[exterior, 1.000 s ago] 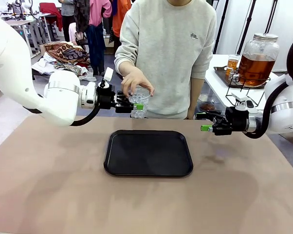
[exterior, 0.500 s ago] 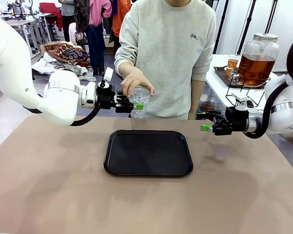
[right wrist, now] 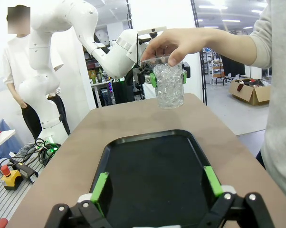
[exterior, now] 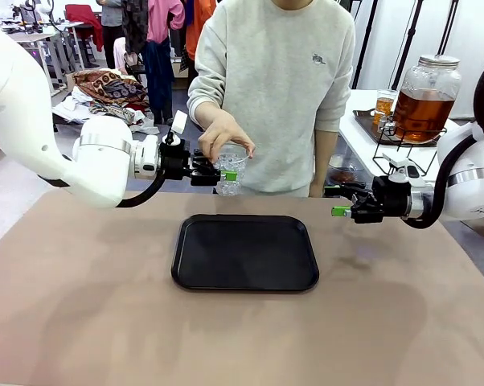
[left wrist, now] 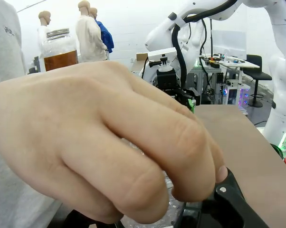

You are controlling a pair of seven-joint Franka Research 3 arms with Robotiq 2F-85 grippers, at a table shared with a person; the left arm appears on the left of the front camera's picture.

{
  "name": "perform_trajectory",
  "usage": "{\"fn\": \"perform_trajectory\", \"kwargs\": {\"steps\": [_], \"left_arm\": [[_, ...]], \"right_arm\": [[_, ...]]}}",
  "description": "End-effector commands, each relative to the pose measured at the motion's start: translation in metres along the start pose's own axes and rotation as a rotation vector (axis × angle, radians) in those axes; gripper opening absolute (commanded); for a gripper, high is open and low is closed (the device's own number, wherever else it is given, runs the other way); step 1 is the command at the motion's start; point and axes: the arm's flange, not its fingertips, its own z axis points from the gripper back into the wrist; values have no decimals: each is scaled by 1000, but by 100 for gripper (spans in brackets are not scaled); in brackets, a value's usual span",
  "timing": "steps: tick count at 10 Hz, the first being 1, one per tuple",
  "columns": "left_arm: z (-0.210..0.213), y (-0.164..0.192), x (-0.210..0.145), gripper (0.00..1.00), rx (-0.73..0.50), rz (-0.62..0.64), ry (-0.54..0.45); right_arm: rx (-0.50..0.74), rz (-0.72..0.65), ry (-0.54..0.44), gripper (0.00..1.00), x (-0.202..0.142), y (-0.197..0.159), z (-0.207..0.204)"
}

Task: Pour the drink into the iced cup.
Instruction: Open the gripper to release the iced cup you were holding.

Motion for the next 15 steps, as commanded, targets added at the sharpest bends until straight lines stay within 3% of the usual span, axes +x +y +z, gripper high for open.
{"fn": "perform_trajectory", "kwargs": {"steps": [1, 2, 3, 5, 11, 15], "left_arm": [[0, -1, 3, 60, 8, -6, -11], [0, 0, 0, 60, 0, 0, 0], [0, 0, 0, 66, 5, 1, -2], [5, 0, 0, 100, 5, -10, -27], [42, -15, -9, 100, 10, 8, -74], [91, -36, -32, 100, 6, 20, -36]], "right_arm": [[0, 2, 1, 100, 2, -1, 0], [0, 2, 1, 100, 2, -1, 0], [0, 2, 1, 100, 2, -1, 0], [0, 2, 1, 100, 2, -1, 0], [0, 2, 1, 100, 2, -1, 0], [0, 2, 1, 100, 2, -1, 0]]}}
